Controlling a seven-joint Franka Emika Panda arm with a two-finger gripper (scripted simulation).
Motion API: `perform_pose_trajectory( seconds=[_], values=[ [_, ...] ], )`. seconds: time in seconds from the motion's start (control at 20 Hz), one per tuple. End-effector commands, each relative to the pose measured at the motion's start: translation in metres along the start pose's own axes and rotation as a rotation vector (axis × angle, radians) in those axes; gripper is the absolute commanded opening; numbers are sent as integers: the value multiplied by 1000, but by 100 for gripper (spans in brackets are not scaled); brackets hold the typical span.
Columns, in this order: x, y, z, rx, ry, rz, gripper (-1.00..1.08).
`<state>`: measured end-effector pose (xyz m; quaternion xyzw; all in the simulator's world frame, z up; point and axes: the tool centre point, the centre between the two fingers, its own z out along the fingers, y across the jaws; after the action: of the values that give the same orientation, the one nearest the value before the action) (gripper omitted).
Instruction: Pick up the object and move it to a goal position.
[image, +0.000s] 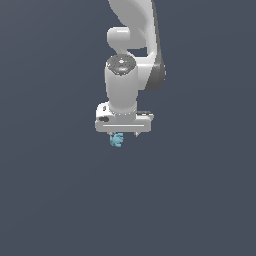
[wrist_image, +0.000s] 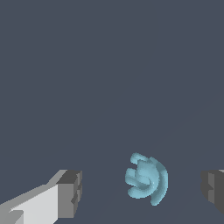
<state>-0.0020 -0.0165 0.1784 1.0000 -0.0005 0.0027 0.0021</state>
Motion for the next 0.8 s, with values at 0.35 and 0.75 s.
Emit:
perform_pose_trajectory(
  seconds=[0.35, 0.75],
  values=[
    [3, 1, -6, -2, 17, 13, 100],
    [2, 3, -4, -1, 19, 23, 100]
  ],
)
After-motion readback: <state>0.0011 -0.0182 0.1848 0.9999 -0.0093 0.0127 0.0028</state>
